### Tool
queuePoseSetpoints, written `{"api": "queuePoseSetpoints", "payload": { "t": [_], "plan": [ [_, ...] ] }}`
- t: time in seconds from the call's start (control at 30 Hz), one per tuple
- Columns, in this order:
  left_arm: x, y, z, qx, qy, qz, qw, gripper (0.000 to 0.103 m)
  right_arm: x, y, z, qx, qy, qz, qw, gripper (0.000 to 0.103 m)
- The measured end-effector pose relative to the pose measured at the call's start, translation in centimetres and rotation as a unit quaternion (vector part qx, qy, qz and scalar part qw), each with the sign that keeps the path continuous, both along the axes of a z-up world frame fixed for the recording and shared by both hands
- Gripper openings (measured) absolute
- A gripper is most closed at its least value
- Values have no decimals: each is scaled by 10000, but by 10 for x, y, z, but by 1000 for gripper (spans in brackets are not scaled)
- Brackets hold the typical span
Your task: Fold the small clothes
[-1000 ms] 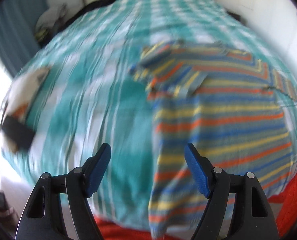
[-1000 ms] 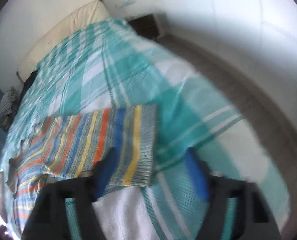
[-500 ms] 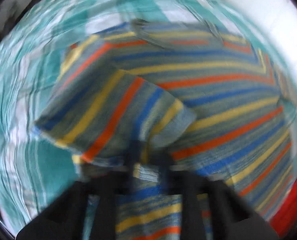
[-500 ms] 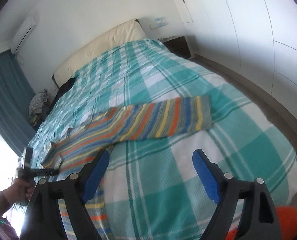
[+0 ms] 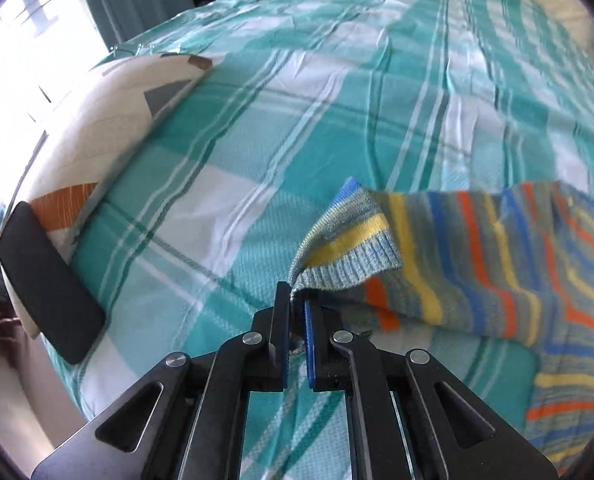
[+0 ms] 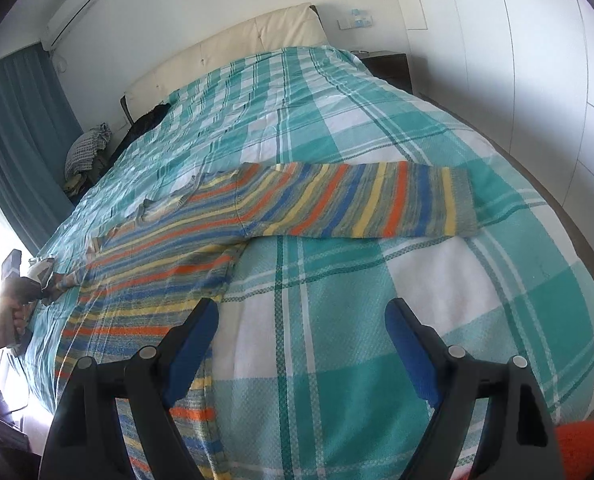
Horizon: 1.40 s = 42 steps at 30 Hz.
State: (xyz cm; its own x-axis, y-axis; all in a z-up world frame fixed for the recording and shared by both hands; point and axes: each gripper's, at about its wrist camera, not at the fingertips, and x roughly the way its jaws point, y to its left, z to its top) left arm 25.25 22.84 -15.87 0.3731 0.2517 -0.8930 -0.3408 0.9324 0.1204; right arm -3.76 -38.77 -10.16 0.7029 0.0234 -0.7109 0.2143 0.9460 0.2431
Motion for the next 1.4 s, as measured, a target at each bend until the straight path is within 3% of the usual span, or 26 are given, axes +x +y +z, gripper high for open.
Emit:
{"api": "queuePoseSetpoints", "payload": {
  "t": [0.1, 0.2, 0.37, 0.47, 0.57, 0.6, 0.67, 0.8, 0.9, 1.0, 1.07, 1.13, 1.2, 1.3, 1.37, 1.4],
  "plan": [
    [-7, 4, 1, 53, -62, 124, 9999, 4, 2, 1, -5, -38, 116, -1, 9999, 85],
    [-19, 17, 3, -147, -111, 430, 9989, 3, 4, -1, -8, -50, 185, -41, 9998, 85],
    [-16, 29, -12, -103, 120, 488, 9987, 3, 6, 0, -11, -76, 250, -44, 9996, 85],
    [-10, 38, -9, -595, 60, 444, 9972, 4, 7, 2, -12, -115, 273, 0, 9996, 85],
    [-19, 65, 7, -1283, -362, 696, 9886, 17, 5, 3, -11, -141, 256, 3, 9996, 85],
    [-25, 77, 12, -1564, -485, 822, 9831, 30, 5, 3, -10, -137, 244, -5, 9996, 85],
    [-38, 93, 17, -1962, -704, 903, 9739, 46, 5, 3, -11, -108, 244, -10, 9996, 85],
    [-57, 91, 10, -2158, -671, 531, 9727, 53, 8, 5, -13, -91, 290, 45, 9995, 85],
    [-55, 75, 1, -2045, -664, 293, 9762, 59, 10, 11, -16, -160, 346, 143, 9992, 85],
    [-48, 65, -5, -1889, -805, 349, 9781, 63, 12, 19, -17, -302, 389, 252, 9985, 85],
    [-45, 63, -9, -1846, -949, 526, 9768, 62, 11, 25, -16, -422, 395, 322, 9978, 85],
    [-44, 68, -13, -1954, -886, 756, 9738, 6, 10, 29, -16, -514, 393, 373, 9972, 85],
    [-45, 73, -12, -2034, -731, 801, 9731, 4, 10, 32, -15, -576, 396, 403, 9967, 85],
    [-43, 64, 4, -1197, -498, 403, 9907, 4, 10, 32, -15, -597, 404, 404, 9966, 85],
    [-42, 68, 1, -826, -302, 317, 9956, 4, 10, 30, -16, -582, 420, 381, 9967, 85],
    [-41, 73, -3, -822, -230, 363, 9957, 4, 11, 29, -16, -575, 435, 364, 9967, 85]
  ]
}}
